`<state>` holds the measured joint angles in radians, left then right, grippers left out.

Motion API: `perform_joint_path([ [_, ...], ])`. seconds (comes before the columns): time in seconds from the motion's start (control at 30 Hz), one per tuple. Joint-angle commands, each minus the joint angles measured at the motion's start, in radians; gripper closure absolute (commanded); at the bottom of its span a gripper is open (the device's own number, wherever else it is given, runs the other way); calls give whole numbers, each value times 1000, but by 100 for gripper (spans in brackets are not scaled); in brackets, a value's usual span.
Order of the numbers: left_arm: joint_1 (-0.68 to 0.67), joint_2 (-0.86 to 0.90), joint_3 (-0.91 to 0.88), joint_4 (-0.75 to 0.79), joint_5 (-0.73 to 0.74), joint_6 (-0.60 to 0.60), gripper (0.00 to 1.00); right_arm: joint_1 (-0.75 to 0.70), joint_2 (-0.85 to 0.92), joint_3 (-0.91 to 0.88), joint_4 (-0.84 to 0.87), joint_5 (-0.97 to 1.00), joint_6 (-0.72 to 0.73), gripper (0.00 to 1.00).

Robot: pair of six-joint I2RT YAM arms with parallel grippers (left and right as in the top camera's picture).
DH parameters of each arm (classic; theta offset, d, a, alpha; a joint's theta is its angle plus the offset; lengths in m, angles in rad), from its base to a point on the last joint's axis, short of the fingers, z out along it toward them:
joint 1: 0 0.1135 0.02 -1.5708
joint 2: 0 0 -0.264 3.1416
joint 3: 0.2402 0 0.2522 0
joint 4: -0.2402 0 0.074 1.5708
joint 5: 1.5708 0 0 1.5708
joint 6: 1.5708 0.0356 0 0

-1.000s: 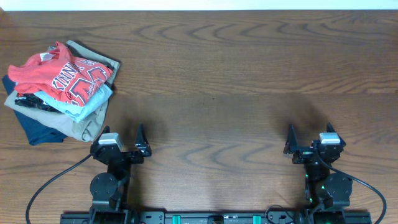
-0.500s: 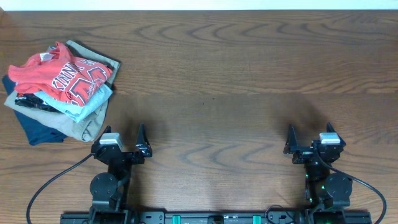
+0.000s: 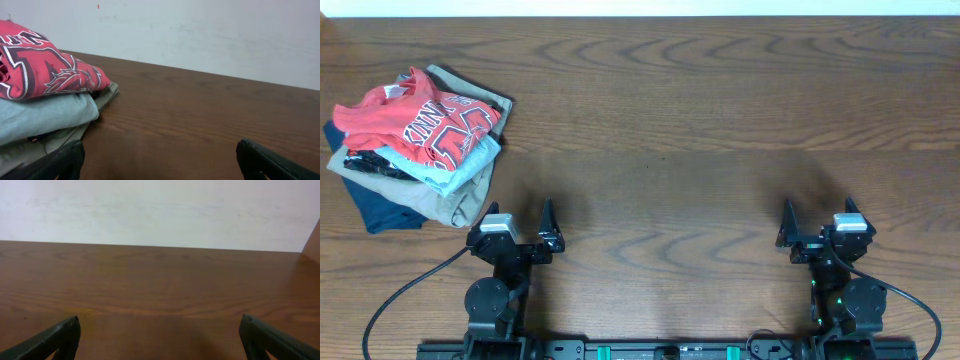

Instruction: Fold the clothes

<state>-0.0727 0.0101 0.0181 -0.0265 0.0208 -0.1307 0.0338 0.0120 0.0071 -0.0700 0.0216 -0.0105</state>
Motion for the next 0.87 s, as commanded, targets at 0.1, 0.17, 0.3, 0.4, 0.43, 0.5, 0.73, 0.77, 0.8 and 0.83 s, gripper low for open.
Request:
perform_joint_path([
  [0.1, 6, -6, -14, -44, -7, -4, 2, -8, -7, -2, -4, -3, 13, 1],
  [0.17, 6, -6, -14, -44, -7, -4, 2, -8, -7, -2, -4, -3, 13, 1],
  [0.3, 6, -6, -14, -44, -7, -4, 2, -8, -7, -2, -4, -3, 13, 1],
  [0.4, 6, -6, -14, -44, -6, -4, 2, -8, -7, -2, -4, -3, 13, 1],
  [0.43, 6, -6, -14, -44, -6, -4, 2, -8, -7, -2, -4, -3, 13, 1],
  [0.5, 6, -6, -14, -44, -6, -4, 2, -8, -7, -2, -4, -3, 13, 1],
  [0.73, 6, -6, -14, -44, -6, -4, 2, -8, -7, -2, -4, -3, 13, 1],
  [0.77, 6, -6, -14, -44, -6, -4, 2, -8, -7, -2, -4, -3, 13, 1],
  [0.8, 6, -6, -14, -44, -6, -4, 2, -8, -7, -2, -4, -3, 13, 1],
  [0.83, 6, -6, -14, -44, -6, -4, 2, -8, -7, -2, -4, -3, 13, 1],
])
